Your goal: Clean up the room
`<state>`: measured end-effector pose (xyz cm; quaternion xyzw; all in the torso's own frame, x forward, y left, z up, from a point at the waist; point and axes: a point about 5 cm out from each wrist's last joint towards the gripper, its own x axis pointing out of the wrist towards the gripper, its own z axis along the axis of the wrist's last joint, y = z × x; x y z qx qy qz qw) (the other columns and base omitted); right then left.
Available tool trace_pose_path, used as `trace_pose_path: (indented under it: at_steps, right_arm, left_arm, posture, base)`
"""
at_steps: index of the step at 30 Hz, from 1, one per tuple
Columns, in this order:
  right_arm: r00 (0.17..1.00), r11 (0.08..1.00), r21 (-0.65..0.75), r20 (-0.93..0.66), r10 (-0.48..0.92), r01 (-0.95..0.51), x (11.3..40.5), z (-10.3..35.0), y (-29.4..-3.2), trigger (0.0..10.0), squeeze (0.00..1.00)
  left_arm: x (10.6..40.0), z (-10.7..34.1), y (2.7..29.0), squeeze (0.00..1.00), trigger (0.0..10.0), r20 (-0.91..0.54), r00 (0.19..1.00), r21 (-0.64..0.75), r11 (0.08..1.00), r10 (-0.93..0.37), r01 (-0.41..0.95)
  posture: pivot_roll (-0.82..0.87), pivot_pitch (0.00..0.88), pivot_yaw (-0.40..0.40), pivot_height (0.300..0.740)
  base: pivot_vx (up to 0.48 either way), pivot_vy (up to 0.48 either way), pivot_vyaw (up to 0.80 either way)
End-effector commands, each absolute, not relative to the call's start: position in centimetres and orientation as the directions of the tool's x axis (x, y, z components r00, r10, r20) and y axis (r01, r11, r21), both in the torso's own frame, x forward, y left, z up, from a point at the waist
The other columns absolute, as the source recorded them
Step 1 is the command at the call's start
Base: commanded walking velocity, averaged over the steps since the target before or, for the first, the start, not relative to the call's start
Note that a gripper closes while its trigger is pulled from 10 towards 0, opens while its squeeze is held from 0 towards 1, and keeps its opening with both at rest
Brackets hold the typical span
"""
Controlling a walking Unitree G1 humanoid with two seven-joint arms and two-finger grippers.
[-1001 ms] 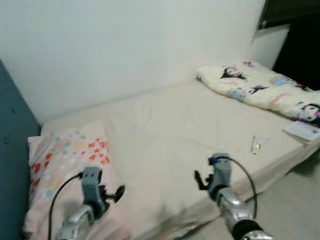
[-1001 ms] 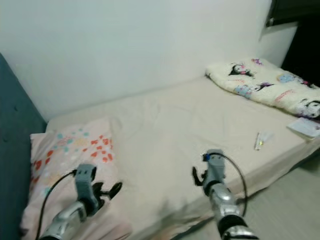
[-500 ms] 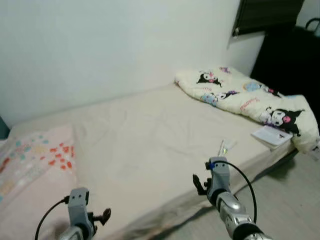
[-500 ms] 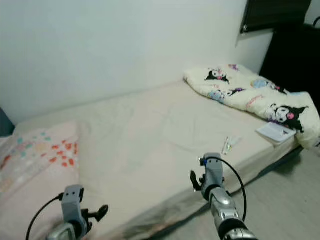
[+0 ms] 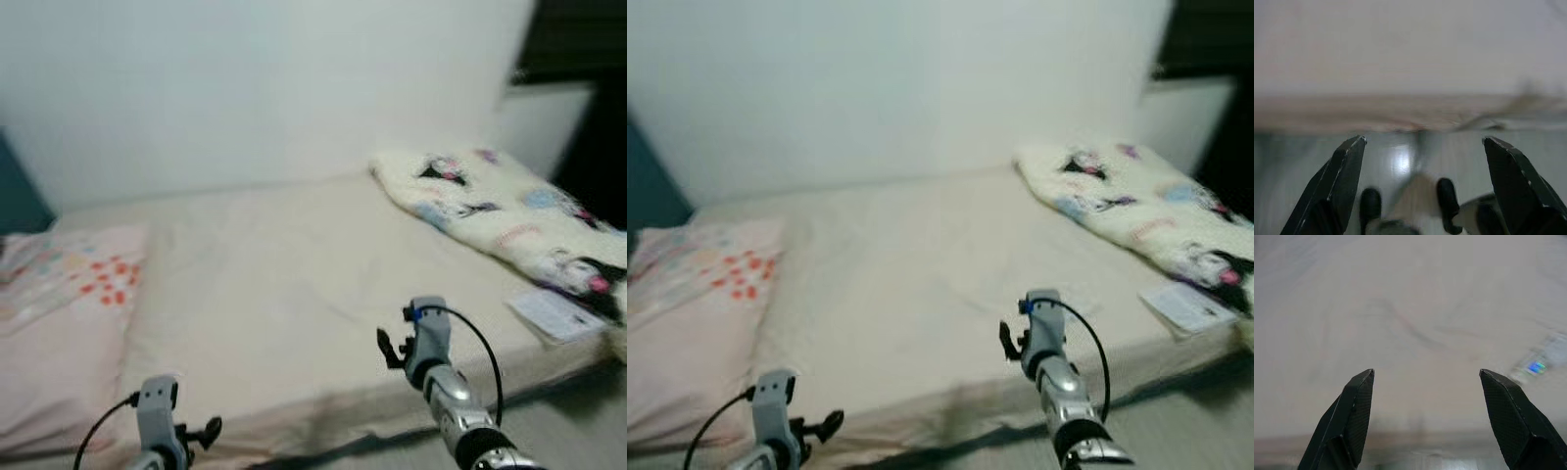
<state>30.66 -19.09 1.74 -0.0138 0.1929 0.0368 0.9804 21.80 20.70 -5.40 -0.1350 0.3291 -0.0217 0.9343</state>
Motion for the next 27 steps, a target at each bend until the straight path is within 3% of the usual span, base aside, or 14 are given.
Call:
trace_pose_path:
  at_steps: [1,13,24,27]
  right_arm:
    - [0.915,0.997,-0.023,-0.4,0.055,-0.07,30.42,1.42,-19.35,10.0,0.0]
    - [0.915,0.998,-0.041,-0.403,0.025,-0.045,30.46,1.49,-19.88,10.0,0.0]
    - [0.895,0.999,-0.036,-0.444,-0.034,0.02,30.55,1.29,-20.2,10.0,0.0]
    - [0.888,1.0,-0.016,-0.46,-0.008,0.001,30.4,1.03,-19.92,10.0,0.0]
  left_arm:
    - [22.05,-5.28,20.62,0.0,10.0,-0.607,0.783,-0.262,0.964,-0.135,-0.037]
    - [21.99,-5.39,20.38,0.0,10.0,-0.614,0.775,-0.261,0.965,-0.149,-0.021]
    - [21.67,-5.61,20.13,0.0,10.0,-0.617,0.77,-0.271,0.963,-0.163,-0.014]
    - [21.18,-5.86,20.39,0.0,10.0,-0.628,0.762,-0.269,0.963,-0.157,-0.023]
  posture:
    - [-0.18,0.011,0.013,0.74]
    - [-0.18,0.002,0.012,0.74]
    - [-0.18,0.012,0.014,0.74]
    - [-0.18,0.018,0.011,0.74]
  base:
    - [0.0,-0.465,0.8]
    - [0.0,-0.465,0.79]
    - [0.0,-0.465,0.0]
    - [0.0,-0.465,-0.73]
